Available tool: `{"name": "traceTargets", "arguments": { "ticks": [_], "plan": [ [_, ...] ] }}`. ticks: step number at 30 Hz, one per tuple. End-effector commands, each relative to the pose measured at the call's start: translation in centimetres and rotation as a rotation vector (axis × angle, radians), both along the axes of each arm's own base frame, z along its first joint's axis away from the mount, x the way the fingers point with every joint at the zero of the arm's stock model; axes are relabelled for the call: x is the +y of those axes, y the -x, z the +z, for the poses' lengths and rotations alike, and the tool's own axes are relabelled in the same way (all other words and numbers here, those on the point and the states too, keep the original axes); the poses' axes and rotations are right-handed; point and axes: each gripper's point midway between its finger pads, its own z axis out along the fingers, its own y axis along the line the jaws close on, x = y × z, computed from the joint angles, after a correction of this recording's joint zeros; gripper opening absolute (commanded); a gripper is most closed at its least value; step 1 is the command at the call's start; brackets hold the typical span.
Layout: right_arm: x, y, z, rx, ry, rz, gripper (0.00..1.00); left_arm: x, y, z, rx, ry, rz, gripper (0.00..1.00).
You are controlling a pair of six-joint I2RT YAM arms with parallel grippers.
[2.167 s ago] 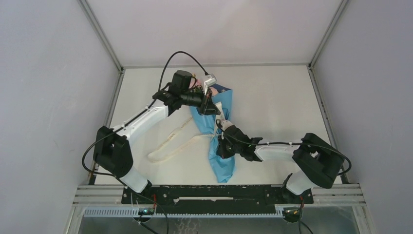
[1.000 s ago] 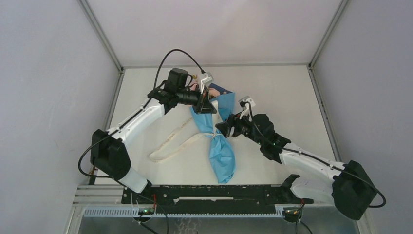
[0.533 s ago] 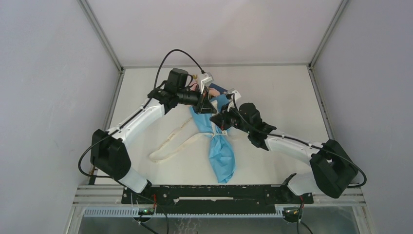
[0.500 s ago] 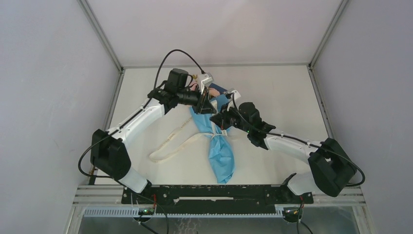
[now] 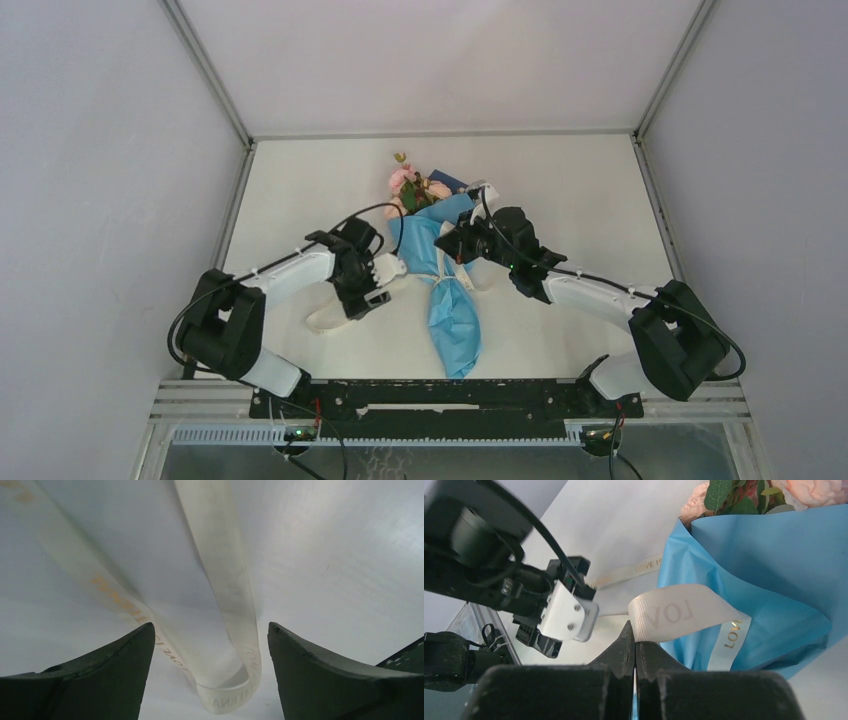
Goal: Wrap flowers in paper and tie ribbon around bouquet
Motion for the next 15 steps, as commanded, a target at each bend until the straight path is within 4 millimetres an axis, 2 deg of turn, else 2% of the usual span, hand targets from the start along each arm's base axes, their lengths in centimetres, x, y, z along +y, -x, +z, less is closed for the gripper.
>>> {"name": "traceTargets", "arguments": {
  "ticks": [1,5,7,9,10,12,13,15],
  "plan": [
    [0.7,-0.6,2.9,-0.046,-0.057,-0.003,0.00,4.2,0.5,-1.6,-0.037,-0.213,-0.106,0.87],
    [0.5,-0.5,2.9,-0.044,-0.048,-0.015,0.00,4.3,0.6,-2.9,-0.030,-0.264,-0.118,0.84],
    [0.2,-0.5,3.1,-0.047,-0.047,-0.027,0.00,4.3,0.6,-2.9,-0.028,-0.269,-0.116,0.76],
    [-0.3,-0.7,3.5,-0.048,-0.045,-0.061,0.00,4.7,0.8,-3.1,-0.027,-0.286,-0.126,0.57],
    [-0.7,-0.9,3.8,-0.048,-0.045,-0.083,0.00,5.0,0.9,-3.2,-0.025,-0.303,-0.131,0.43],
    [-1.6,-1.2,4.3,-0.045,-0.044,-0.131,0.00,5.5,0.9,-3.2,-0.028,-0.332,-0.125,0.05],
    [-2.2,-1.3,4.3,-0.039,-0.039,-0.158,0.00,6.0,0.7,-3.1,-0.037,-0.352,-0.112,0.01],
    [-3.7,-1.6,4.4,-0.025,-0.017,-0.230,0.00,7.6,0.1,-2.9,-0.070,-0.408,-0.083,0.00]
  ]
}}
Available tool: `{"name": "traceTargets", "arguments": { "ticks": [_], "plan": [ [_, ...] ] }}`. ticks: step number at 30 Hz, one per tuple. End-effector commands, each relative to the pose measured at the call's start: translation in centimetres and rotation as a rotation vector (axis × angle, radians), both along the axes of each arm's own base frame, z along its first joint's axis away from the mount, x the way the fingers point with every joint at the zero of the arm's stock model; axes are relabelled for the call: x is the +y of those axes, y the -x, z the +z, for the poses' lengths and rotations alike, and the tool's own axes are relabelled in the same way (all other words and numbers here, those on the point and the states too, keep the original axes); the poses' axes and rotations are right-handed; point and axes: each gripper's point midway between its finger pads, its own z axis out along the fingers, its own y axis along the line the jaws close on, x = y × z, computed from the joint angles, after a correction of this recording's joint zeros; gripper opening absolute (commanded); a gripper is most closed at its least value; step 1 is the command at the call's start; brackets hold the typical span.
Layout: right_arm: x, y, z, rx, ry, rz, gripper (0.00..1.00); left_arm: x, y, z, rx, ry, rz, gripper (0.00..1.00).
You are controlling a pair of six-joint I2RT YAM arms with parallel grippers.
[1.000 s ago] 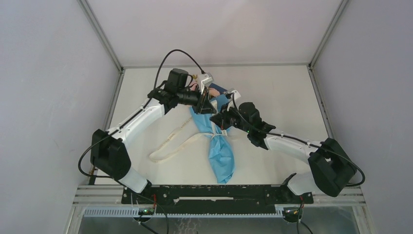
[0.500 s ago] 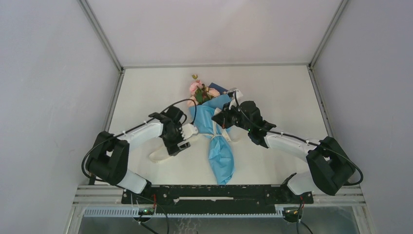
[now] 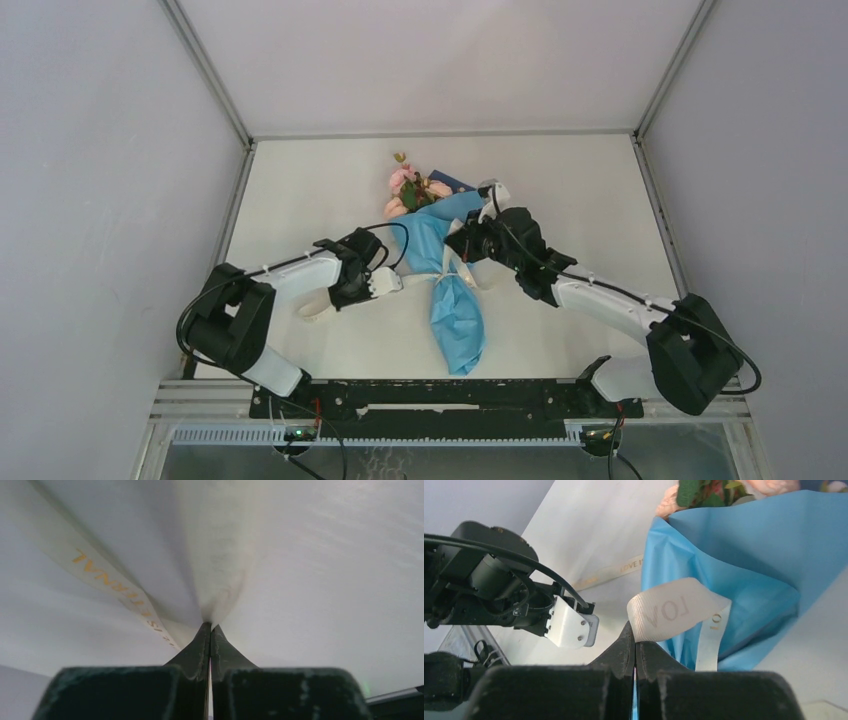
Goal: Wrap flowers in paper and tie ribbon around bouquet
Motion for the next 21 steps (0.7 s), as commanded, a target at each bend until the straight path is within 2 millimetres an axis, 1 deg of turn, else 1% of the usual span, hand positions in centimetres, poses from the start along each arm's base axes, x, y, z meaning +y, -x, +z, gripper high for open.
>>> {"name": "traceTargets", "arguments": {
  "ticks": [1,4,5,6,9,12,15,16,19,21],
  "plan": [
    [-2.8,-1.5,3.8,-0.039,-0.026,-0.172,0.00,3.3,-1.4,0.0,-0.087,-0.126,0.032,0.00],
    [-5.7,-1.7,2.2,0.010,-0.002,-0.278,0.00,5.9,-2.5,0.5,-0.165,-0.201,0.073,0.00],
    [-6.9,-1.6,0.8,0.043,0.002,-0.313,0.00,6.7,-2.7,0.7,-0.185,-0.219,0.082,0.00],
    [-7.9,-1.4,-0.1,0.069,-0.008,-0.342,0.00,7.3,-2.8,0.8,-0.203,-0.231,0.089,0.00],
    [-10.7,-1.0,-2.6,0.121,-0.010,-0.423,0.00,8.7,-3.0,0.8,-0.247,-0.242,0.104,0.00],
    [-12.6,-0.5,-4.7,0.160,0.001,-0.467,0.00,9.5,-3.1,1.0,-0.268,-0.236,0.130,0.00],
    [-13.2,-0.1,-5.6,0.178,0.003,-0.479,0.00,9.9,-3.5,1.3,-0.279,-0.220,0.167,0.00],
    [-13.2,-0.1,-5.5,0.177,0.001,-0.476,0.00,9.9,-3.7,1.5,-0.284,-0.213,0.176,0.00],
    [-12.2,0.0,-4.3,0.147,-0.024,-0.437,0.00,9.3,-4.0,2.0,-0.286,-0.175,0.195,0.00],
    [-10.5,0.6,-2.7,0.113,-0.041,-0.351,0.00,8.1,-4.7,3.2,-0.280,-0.104,0.218,0.00]
  ]
}}
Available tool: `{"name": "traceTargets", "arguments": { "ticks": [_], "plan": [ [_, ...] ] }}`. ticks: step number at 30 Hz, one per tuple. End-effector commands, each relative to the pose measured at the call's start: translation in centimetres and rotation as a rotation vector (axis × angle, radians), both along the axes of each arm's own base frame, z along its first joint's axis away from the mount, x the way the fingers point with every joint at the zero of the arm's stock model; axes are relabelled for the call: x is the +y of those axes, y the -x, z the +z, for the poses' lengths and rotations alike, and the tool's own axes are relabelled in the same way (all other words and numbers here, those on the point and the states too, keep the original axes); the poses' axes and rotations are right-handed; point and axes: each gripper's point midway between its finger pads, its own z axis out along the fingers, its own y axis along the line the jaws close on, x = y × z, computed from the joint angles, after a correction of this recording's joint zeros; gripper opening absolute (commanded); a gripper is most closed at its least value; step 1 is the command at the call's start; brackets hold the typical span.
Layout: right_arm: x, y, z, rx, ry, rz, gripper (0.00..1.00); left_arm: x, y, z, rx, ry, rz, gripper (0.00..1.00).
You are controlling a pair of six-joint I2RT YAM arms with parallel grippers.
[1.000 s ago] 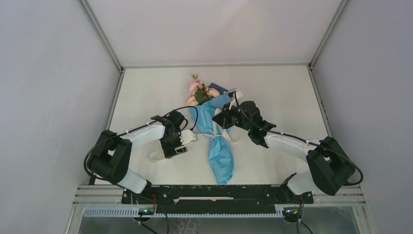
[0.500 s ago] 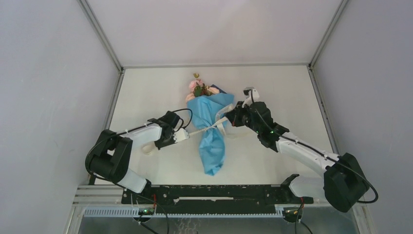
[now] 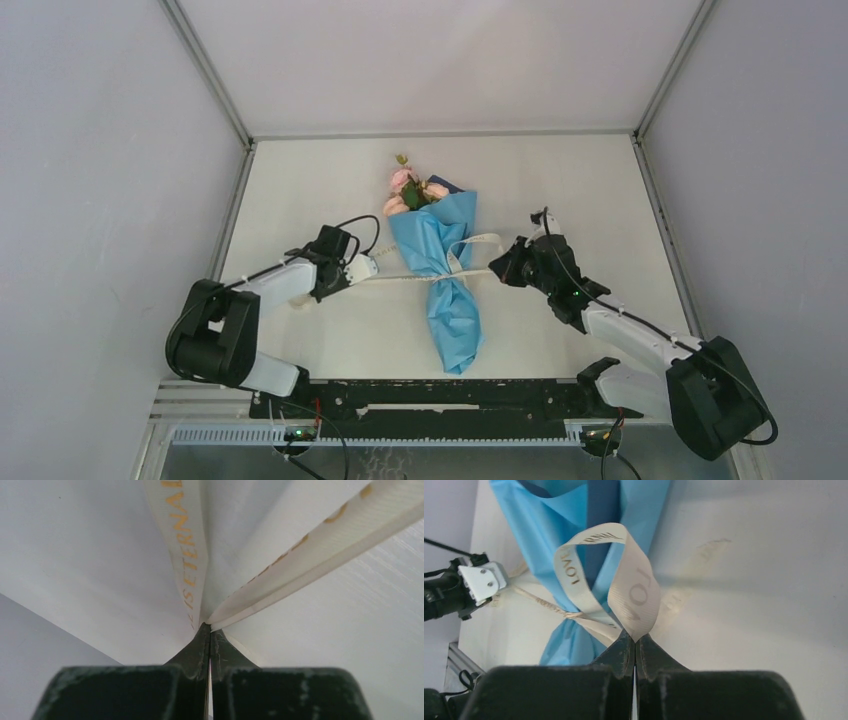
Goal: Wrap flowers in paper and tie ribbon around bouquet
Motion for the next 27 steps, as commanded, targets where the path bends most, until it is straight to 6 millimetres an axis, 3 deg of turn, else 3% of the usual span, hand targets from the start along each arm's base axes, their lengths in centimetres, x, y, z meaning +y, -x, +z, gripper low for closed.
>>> {"name": "traceTargets", "arguments": {
  "ticks": [1,4,7,9,11,15,19,23,27],
  "plan": [
    [1.4,-1.4,5.6,-0.187,-0.033,0.050,0.00,0.4,-0.7,3.8,-0.010,0.043,0.091,0.00],
    [5.0,0.6,8.5,-0.269,-0.046,0.251,0.03,-4.6,-0.4,7.3,0.056,0.316,0.080,0.00],
    [6.8,2.3,9.8,-0.295,-0.004,0.369,0.19,-9.7,0.1,11.8,0.100,0.569,0.027,0.00],
    [6.4,2.6,9.7,-0.259,0.018,0.375,0.45,-12.5,0.9,14.3,0.135,0.686,-0.026,0.00],
    [5.1,2.6,9.5,-0.210,0.056,0.344,0.62,-14.7,1.9,15.8,0.174,0.755,-0.079,0.00],
    [1.5,1.6,10.3,-0.172,0.101,0.226,0.77,-17.9,3.6,17.6,0.210,0.775,-0.182,0.00],
    [-1.4,-0.4,10.5,-0.113,0.120,0.137,0.76,-20.2,5.5,19.9,0.273,0.839,-0.256,0.00],
    [2.2,-1.1,11.4,-0.134,0.101,0.334,0.69,-20.9,6.8,20.2,0.341,0.862,-0.261,0.00],
    [6.4,-0.8,9.3,-0.030,0.123,0.488,0.67,-20.9,7.6,19.6,0.362,0.864,-0.252,0.00]
  ]
}}
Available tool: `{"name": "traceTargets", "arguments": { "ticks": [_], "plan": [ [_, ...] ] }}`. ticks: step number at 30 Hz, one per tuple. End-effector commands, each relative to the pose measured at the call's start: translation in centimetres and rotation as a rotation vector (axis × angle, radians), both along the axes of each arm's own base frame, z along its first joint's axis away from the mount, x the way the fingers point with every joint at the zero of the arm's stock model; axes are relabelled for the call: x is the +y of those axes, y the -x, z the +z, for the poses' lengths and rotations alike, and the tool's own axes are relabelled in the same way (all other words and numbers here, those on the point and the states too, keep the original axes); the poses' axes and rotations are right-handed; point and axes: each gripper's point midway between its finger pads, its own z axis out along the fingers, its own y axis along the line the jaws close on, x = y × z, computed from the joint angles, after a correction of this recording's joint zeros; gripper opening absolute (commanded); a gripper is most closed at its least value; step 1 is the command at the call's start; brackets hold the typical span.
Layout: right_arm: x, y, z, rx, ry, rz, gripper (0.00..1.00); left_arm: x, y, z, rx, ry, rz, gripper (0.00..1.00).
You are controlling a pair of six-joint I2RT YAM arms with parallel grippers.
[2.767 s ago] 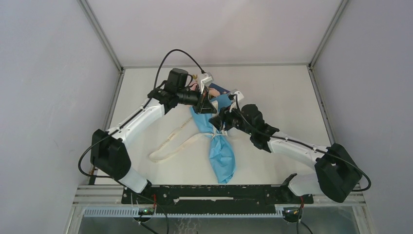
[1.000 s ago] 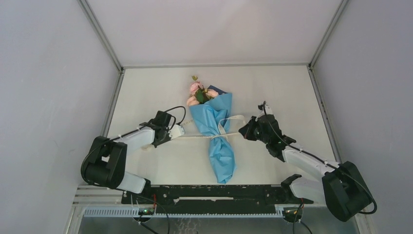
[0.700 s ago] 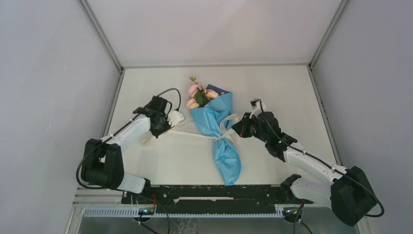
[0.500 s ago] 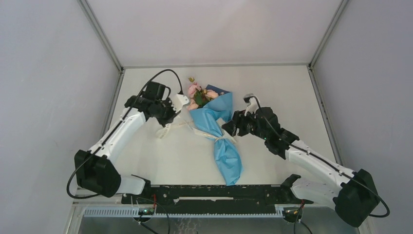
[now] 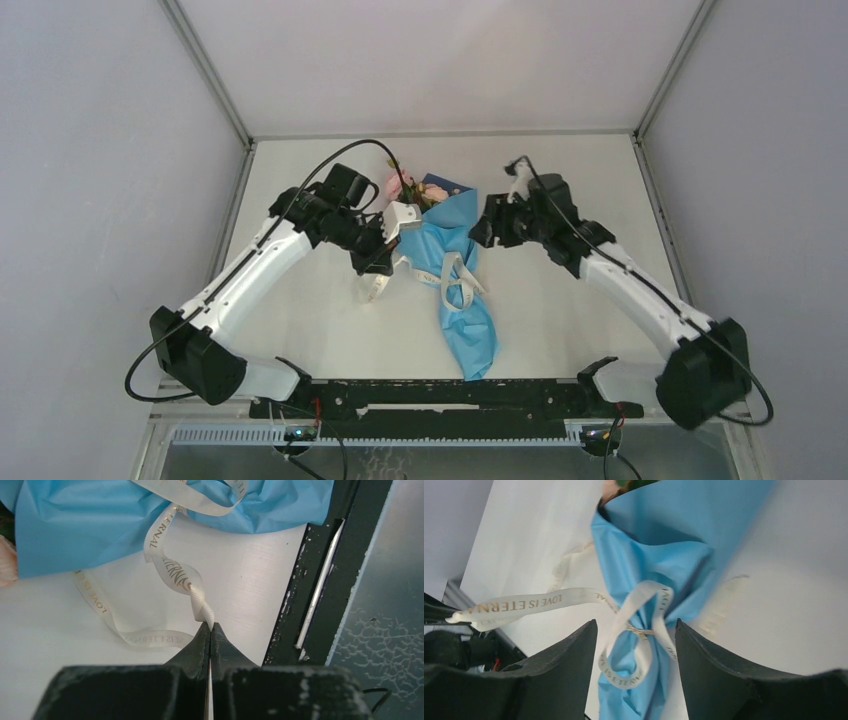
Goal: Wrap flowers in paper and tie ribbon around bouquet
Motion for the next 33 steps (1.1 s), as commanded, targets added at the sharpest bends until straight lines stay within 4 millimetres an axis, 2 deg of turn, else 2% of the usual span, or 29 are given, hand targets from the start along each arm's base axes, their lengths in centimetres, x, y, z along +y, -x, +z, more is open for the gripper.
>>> {"name": "traceTargets", "arguments": {
  "ticks": [1,4,7,12,13,14,16,18,19,21,23,25,27,30,33],
  "plan": [
    [4.8,1.3,-1.7,0.072,0.043,0.205,0.67,-0.6,1.9,0.6,0.066,0.041,-0.013,0.00],
    [6.7,1.8,-4.7,0.201,0.030,0.191,0.67,-0.2,2.1,0.0,0.072,0.024,-0.004,0.00],
    [7.3,2.1,-7.2,0.299,0.046,0.148,0.66,0.1,2.4,-0.6,0.091,0.011,0.004,0.00],
    [9.1,2.5,-9.3,0.354,0.058,0.148,0.63,0.1,2.7,-1.3,0.110,0.008,0.009,0.00],
    [9.2,2.5,-9.8,0.368,0.068,0.142,0.59,0.1,2.7,-1.3,0.112,0.009,0.011,0.00],
    [9.1,2.3,-10.2,0.379,0.078,0.132,0.51,0.0,2.7,-1.3,0.112,0.010,0.012,0.00],
    [9.1,2.0,-10.4,0.386,0.076,0.122,0.27,0.1,2.8,-1.1,0.107,0.013,0.011,0.00],
    [9.3,1.8,-9.6,0.366,0.052,0.132,0.04,0.1,2.7,-1.0,0.098,0.012,0.013,0.00],
    [9.4,1.7,-8.8,0.345,0.040,0.134,0.00,0.2,2.7,-1.0,0.094,0.011,0.014,0.00],
    [9.0,1.4,-6.2,0.271,0.018,0.125,0.00,0.3,2.3,-1.0,0.078,0.001,0.026,0.00],
    [8.4,1.2,-2.9,0.161,-0.013,0.100,0.00,0.6,1.5,-1.2,0.054,-0.018,0.058,0.00],
    [6.8,1.5,0.7,0.040,-0.047,0.040,0.00,0.9,0.6,-1.7,0.031,-0.042,0.093,0.00],
    [4.9,1.8,2.8,-0.057,-0.054,-0.046,0.00,1.0,0.2,-2.0,0.026,-0.055,0.109,0.00],
    [1.9,2.3,3.5,-0.161,-0.022,-0.186,0.00,1.1,-0.2,-2.5,0.017,-0.067,0.118,0.00],
    [0.3,2.9,3.8,-0.253,0.038,-0.256,0.00,1.1,-0.5,-2.8,0.011,-0.076,0.119,0.00]
  ]
}}
